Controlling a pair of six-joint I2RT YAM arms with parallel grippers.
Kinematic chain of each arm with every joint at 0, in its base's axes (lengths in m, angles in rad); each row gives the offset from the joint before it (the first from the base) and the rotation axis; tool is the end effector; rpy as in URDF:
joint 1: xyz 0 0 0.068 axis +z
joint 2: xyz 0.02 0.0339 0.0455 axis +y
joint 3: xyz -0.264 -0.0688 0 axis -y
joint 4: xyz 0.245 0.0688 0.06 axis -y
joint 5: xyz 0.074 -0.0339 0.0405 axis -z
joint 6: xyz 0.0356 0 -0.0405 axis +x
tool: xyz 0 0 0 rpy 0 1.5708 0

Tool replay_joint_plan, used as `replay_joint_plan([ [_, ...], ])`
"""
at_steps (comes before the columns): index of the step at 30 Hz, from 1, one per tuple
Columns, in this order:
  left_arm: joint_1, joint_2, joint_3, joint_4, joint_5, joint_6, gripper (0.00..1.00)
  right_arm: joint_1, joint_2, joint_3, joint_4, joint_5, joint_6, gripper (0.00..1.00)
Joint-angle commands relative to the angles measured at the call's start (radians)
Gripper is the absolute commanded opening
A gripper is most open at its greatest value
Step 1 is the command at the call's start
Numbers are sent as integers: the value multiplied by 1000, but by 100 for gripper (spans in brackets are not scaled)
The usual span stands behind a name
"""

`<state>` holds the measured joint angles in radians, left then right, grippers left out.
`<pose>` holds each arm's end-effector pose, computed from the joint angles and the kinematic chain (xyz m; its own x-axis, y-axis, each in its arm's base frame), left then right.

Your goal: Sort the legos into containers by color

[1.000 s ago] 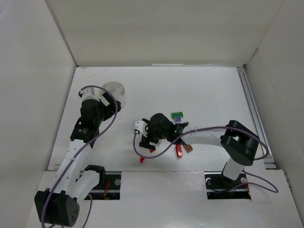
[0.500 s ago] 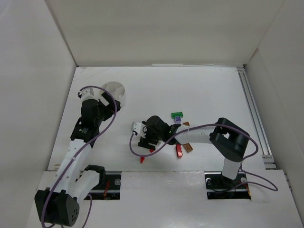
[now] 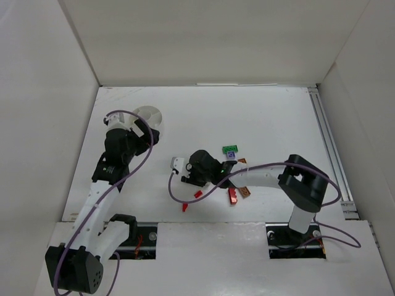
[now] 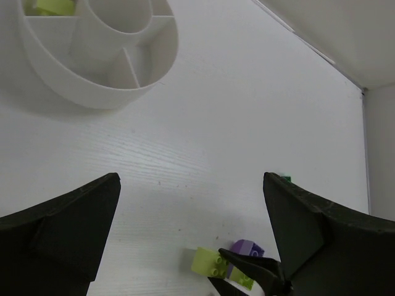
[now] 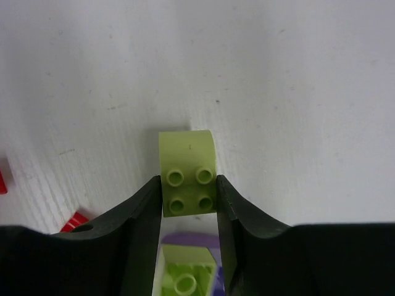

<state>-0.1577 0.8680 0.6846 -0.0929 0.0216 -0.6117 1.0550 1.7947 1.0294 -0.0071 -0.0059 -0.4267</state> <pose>0.2039 -0.0332 0.2994 -0.3225 -0.5301 -0.7842 -0.0094 0.8303 -0.5573 0.1850 0.3266 0.1680 0.0475 -0.7552 -0.6537 -0.9362 0.1944 -0.2927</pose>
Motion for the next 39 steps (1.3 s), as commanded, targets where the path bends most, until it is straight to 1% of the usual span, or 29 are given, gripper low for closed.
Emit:
replay_joint_plan([
  [1, -6, 2, -25, 139, 229, 62, 100, 7, -161, 2, 27, 55, -53, 21],
  [2, -6, 11, -45, 206, 298, 75, 100, 7, -187, 1, 41, 67, -67, 21],
  [4, -6, 38, -66, 283, 450, 98, 100, -7, -260, -11, 50, 87, -89, 20],
  [5, -6, 49, -77, 321, 592, 98, 100, -18, -285, -25, 50, 77, -89, 20],
  [6, -6, 61, -100, 394, 656, 98, 100, -48, -310, -25, 62, 57, -99, 20],
  [8, -6, 100, -114, 445, 785, 98, 100, -94, -382, -66, 102, -15, -110, 20],
  [9, -6, 111, -114, 470, 813, 98, 100, -122, -400, -80, 120, -119, -110, 20],
  [11, -17, 140, -125, 533, 875, 86, 100, -191, -438, -103, 151, -240, -121, 20],
  [14, -42, 164, -125, 562, 899, 86, 100, -191, -448, -103, 160, -275, -130, 20],
  [18, -129, 209, -105, 617, 913, 76, 100, -201, -448, -103, 160, -287, -141, 20],
  [22, -183, 272, -83, 618, 913, 76, 99, -210, -448, -94, 182, -325, -152, 20],
  [26, -183, 305, -63, 618, 913, 76, 91, -210, -448, -94, 191, -325, -152, 20],
  [27, -183, 315, -53, 618, 913, 76, 91, -210, -457, -94, 191, -336, -152, 20],
  [28, -183, 315, -53, 618, 913, 76, 87, -210, -457, -94, 191, -345, -161, 20],
  [33, -192, 315, -33, 618, 913, 76, 87, -210, -457, -94, 191, -384, -170, 20],
  [39, -192, 295, -14, 618, 893, 76, 87, -210, -468, -134, 182, -384, -170, 20],
])
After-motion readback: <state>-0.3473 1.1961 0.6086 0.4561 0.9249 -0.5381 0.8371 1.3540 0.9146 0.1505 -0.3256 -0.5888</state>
